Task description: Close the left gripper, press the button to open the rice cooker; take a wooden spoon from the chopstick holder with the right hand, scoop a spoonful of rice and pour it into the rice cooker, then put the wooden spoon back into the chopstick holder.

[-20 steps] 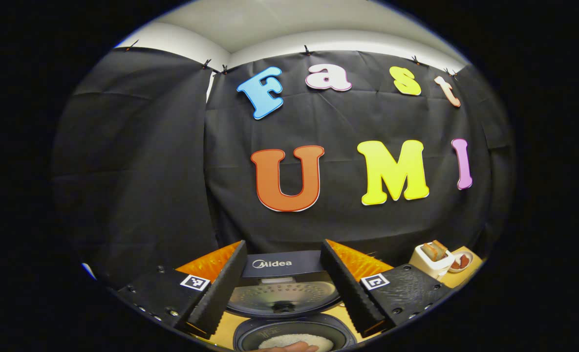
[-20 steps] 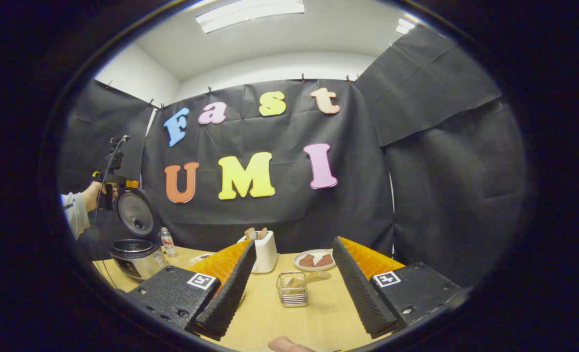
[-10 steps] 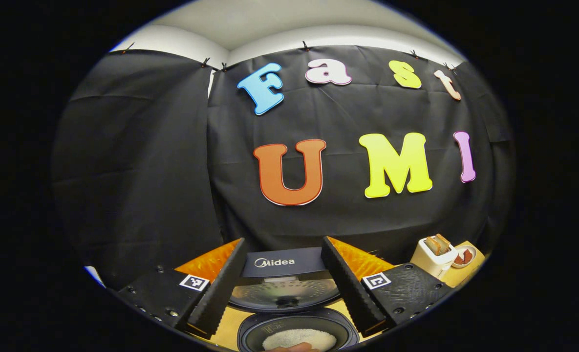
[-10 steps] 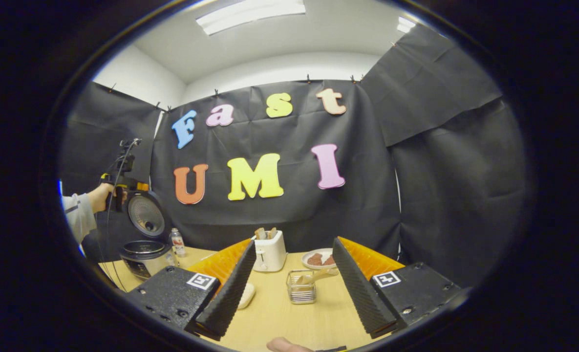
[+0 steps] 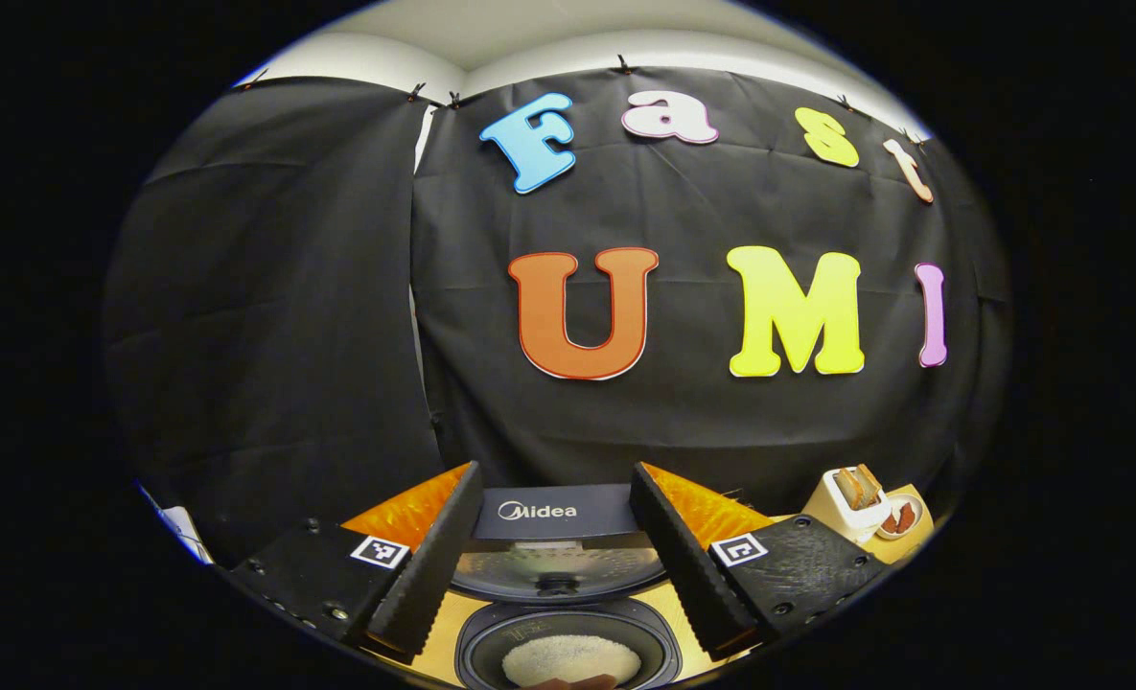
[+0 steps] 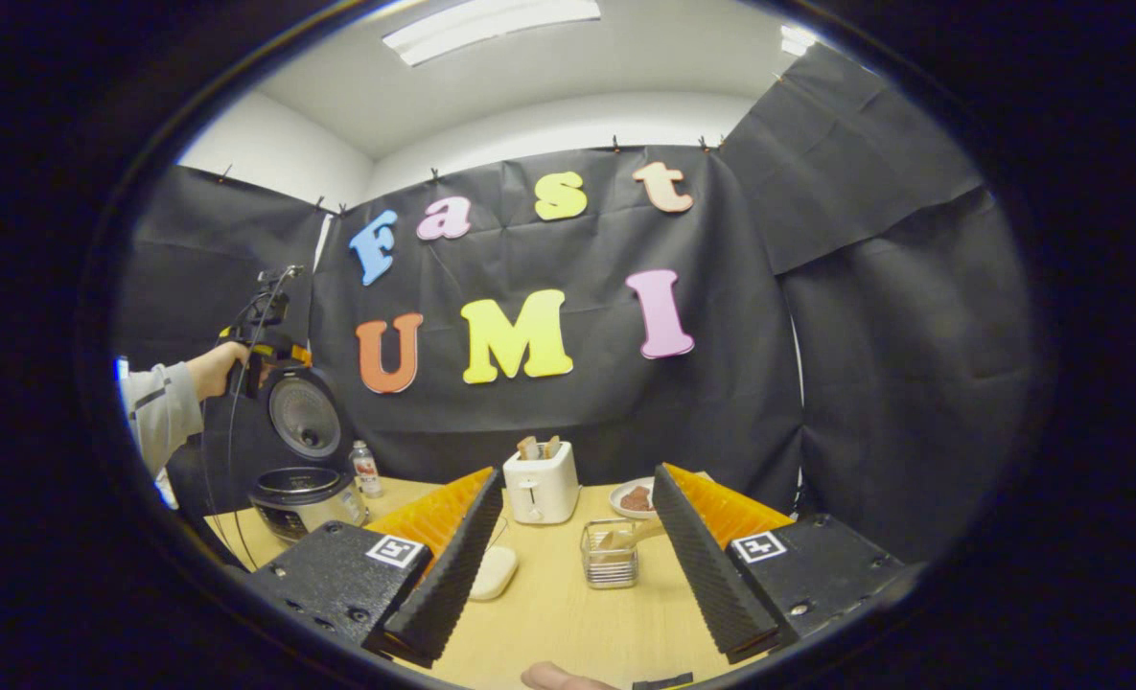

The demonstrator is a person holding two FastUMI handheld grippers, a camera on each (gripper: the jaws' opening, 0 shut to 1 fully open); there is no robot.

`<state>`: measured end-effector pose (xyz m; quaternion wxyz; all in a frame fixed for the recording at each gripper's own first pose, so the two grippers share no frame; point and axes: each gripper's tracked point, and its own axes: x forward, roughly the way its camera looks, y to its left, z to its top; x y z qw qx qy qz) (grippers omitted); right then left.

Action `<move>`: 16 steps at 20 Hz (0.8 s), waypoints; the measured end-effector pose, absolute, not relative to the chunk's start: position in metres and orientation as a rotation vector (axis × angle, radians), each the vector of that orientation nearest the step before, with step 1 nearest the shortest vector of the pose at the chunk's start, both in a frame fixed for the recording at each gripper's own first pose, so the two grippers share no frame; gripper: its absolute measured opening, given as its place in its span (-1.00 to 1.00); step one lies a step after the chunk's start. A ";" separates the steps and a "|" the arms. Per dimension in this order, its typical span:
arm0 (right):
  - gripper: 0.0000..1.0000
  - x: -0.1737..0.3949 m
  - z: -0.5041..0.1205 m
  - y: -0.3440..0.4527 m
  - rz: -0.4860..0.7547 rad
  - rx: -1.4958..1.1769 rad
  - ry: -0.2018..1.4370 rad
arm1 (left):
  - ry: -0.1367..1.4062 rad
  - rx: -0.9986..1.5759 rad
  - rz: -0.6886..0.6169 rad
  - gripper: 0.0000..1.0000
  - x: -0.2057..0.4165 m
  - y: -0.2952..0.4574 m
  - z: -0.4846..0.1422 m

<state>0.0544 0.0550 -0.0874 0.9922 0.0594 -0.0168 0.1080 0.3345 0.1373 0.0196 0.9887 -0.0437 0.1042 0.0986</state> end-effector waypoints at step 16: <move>0.89 0.062 -0.095 0.064 0.217 0.128 -0.020 | 0.223 -0.137 0.224 0.97 0.328 0.145 0.015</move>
